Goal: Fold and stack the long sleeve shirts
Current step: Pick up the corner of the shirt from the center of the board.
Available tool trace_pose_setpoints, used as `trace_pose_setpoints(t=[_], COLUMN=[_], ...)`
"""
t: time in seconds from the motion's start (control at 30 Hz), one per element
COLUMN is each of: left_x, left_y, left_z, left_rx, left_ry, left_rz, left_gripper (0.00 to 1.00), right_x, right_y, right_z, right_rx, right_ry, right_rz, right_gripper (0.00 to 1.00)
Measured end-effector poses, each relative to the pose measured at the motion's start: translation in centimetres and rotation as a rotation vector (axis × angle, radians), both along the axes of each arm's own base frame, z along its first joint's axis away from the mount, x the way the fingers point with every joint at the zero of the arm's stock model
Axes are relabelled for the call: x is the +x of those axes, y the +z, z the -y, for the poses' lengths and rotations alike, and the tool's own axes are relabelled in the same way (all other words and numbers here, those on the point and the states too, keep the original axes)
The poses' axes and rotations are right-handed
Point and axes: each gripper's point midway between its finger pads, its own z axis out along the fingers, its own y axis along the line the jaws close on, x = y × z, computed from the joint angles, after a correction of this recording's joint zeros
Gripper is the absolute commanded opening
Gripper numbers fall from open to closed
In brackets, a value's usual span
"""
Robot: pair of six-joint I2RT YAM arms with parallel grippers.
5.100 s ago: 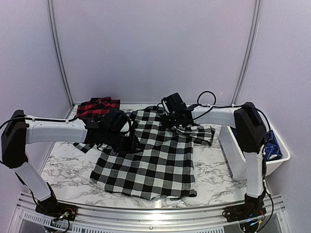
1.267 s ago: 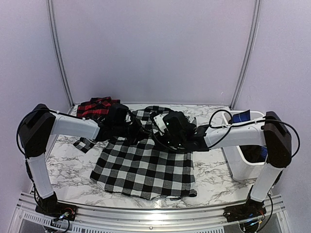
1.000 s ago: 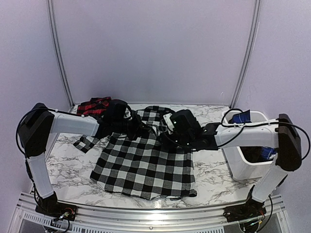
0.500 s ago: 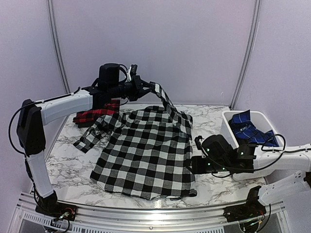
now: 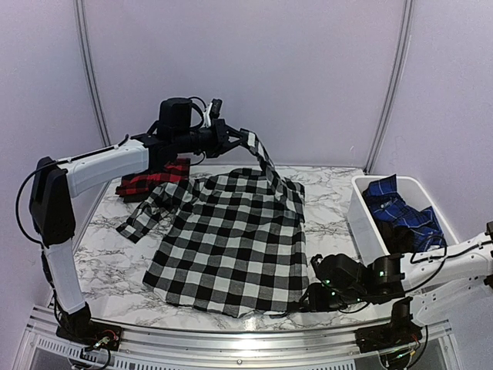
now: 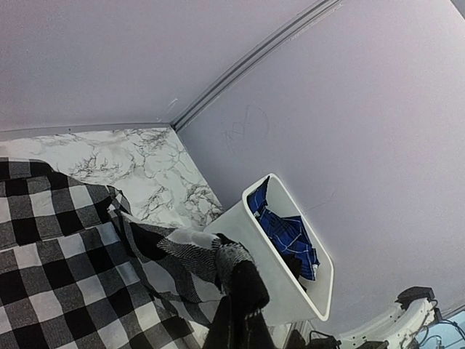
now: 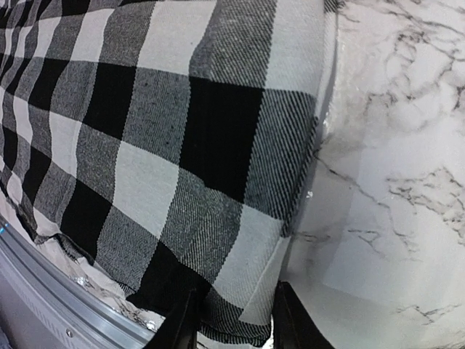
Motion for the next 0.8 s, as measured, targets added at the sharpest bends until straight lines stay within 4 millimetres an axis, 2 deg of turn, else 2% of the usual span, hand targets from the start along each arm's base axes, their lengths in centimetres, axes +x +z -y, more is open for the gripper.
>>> trace_pose_setpoints(t=[0.17, 0.33, 0.53, 0.8], left_x=[0.1, 0.3, 1.5, 4.6], left_y=[1.0, 2.8, 5.4, 5.2], left_z=[0.1, 0.1, -1.2, -5.3], left_rx=[-0.002, -0.004, -0.023, -0.007], left_ry=[-0.003, -0.003, 0.027, 0.111], left_rz=[0.025, 0.072, 0.128, 0.133], left_gripper=[0.00, 0.00, 0.00, 0.00], right_x=[-0.5, -0.6, -0.6, -0.3], right_y=[-0.3, -0.2, 1.6, 2.7], right_z=[0.0, 0.2, -1.4, -5.7], right_rx=[0.007, -0.010, -0.025, -0.065], right_ry=[-0.025, -0.044, -0.032, 0.026], right_rz=[-0.020, -0.010, 0.022, 0.050], right_gripper=[0.13, 0.01, 0.00, 0.00])
